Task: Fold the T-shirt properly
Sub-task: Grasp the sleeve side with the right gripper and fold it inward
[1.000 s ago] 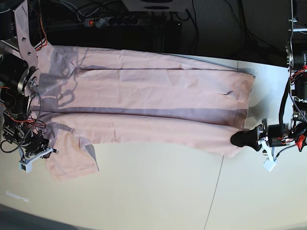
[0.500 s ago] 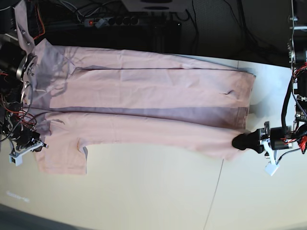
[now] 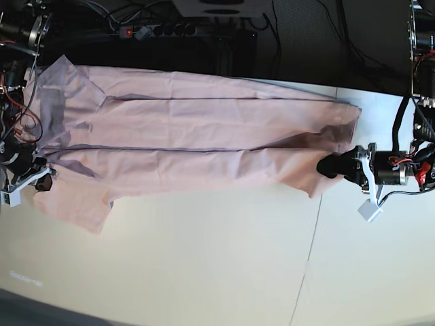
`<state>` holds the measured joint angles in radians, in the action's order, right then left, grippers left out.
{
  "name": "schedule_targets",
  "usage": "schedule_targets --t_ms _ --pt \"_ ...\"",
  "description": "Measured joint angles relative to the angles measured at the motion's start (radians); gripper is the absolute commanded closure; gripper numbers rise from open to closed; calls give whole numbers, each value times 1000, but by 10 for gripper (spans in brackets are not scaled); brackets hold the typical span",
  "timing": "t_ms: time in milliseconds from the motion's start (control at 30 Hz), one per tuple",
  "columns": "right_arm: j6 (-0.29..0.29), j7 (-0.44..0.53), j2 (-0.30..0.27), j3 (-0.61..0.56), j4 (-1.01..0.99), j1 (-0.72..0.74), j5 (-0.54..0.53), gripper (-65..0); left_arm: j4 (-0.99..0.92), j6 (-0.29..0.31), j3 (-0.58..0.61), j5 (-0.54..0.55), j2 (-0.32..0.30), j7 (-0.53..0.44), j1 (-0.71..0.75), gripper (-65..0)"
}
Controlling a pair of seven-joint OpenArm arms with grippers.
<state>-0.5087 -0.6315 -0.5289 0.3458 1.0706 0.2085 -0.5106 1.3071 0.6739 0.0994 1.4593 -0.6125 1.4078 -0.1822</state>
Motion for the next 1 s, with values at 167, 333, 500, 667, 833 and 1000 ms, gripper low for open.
schedule_targets --t_ms 167,333,500,667,833,1000 --pt "0 -21 -3 0 90 -73 -23 0 23 0 0 -1 -6 0 31 0" --pt "0 -31 -3 0 88 -96 -17 0 23 0 0 0 -6 -2 32 0" --pt "0 -27 -3 0 89 -90 -19 -322 23 0 0 -1 -6 -1 32 0" --pt "0 -27 -2 13 89 -84 -47 -326 23 0 0 -1 -5 -1 32 0" --pt "1 -27 -3 87 89 -54 -60 -326 23 0 0 0 -6 -1 32 0" --pt "4 -27 -9 124 49 -13 -62 -326 23 0 0 0 -6 -1 32 0"
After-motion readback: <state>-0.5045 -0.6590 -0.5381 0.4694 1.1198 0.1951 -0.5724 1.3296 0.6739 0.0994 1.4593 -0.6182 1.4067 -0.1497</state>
